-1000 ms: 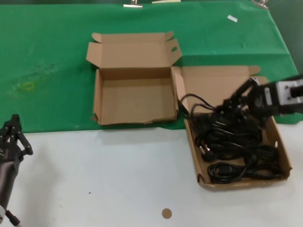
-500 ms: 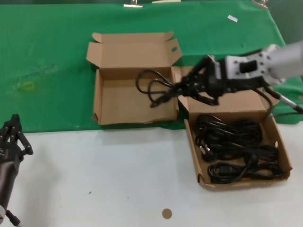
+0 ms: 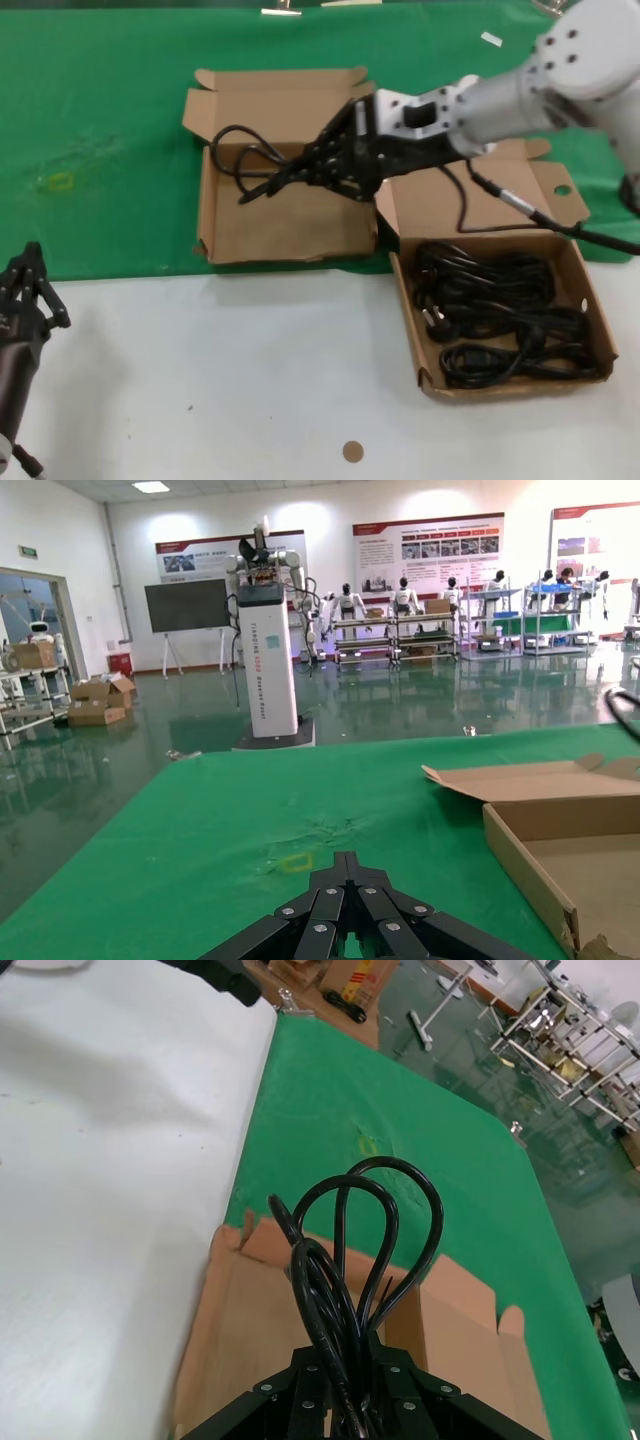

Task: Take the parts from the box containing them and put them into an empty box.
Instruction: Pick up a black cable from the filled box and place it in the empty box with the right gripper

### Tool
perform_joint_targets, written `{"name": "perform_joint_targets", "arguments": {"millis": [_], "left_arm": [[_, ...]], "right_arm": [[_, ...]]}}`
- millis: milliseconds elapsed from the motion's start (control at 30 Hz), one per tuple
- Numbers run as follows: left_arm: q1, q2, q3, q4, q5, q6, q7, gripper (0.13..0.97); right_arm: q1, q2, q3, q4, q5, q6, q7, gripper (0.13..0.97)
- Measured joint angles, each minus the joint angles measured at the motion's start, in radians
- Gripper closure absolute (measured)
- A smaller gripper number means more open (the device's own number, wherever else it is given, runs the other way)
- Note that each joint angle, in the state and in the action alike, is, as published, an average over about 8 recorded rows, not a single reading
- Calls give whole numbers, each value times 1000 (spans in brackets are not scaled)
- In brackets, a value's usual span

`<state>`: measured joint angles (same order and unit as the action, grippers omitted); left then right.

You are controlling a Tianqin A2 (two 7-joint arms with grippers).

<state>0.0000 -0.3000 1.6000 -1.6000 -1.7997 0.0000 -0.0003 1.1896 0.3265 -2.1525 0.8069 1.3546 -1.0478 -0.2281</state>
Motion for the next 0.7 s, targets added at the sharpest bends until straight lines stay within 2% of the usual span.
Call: {"name": "perform_joint_targets", "arguments": {"millis": [267,700], "left_arm": [[0,0,0,0,0,0,0,953],[0,0,0,0,0,0,0,953]], "right_arm": [[78,-116,-8,-237,-3,52,-101,892],[203,-245,41,-606,29,160,-343,883]]}}
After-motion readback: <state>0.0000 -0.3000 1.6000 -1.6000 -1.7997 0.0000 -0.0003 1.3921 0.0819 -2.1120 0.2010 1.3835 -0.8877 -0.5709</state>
